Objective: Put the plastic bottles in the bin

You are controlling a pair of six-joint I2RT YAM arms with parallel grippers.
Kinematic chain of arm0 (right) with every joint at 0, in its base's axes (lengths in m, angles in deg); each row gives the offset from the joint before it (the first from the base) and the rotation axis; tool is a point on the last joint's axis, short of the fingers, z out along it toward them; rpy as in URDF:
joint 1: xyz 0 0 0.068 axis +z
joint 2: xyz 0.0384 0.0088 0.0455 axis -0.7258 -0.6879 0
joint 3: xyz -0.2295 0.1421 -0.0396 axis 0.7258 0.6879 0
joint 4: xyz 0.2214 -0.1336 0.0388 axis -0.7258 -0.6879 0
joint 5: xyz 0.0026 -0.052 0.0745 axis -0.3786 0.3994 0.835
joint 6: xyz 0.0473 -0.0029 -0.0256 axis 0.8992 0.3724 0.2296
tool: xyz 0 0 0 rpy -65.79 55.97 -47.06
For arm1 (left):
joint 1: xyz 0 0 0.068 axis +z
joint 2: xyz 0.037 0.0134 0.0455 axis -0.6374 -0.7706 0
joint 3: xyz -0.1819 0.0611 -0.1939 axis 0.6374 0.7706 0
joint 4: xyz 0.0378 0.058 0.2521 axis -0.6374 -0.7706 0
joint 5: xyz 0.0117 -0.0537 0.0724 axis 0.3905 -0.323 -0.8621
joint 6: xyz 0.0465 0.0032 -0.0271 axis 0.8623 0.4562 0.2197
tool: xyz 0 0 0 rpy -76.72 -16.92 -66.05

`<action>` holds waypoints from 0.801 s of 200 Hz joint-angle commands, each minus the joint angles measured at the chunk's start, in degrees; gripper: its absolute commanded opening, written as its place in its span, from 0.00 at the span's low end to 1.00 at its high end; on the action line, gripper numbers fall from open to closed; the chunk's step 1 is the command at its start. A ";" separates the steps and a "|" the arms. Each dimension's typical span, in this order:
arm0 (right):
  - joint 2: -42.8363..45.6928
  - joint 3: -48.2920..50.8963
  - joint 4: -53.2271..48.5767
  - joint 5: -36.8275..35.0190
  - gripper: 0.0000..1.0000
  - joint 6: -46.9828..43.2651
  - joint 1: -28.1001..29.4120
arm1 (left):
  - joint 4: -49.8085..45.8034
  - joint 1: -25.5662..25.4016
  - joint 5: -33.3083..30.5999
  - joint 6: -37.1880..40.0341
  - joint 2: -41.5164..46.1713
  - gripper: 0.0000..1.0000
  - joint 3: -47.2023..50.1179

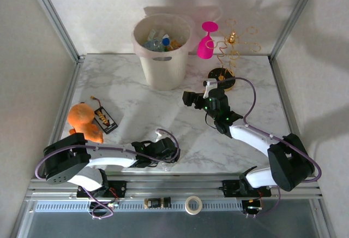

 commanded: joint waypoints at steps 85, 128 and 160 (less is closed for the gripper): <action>0.22 1.46 2.37 -0.32 0.99 1.16 0.32 | -2.09 0.62 -6.56 -1.58 4.09 0.52 -0.54; 0.95 2.38 2.48 -0.75 0.99 1.03 0.30 | -2.16 3.82 -10.75 -1.05 8.33 0.51 -2.06; 2.89 4.18 2.30 -1.45 0.99 1.02 0.25 | -3.43 6.04 -15.81 0.61 12.40 0.51 -4.19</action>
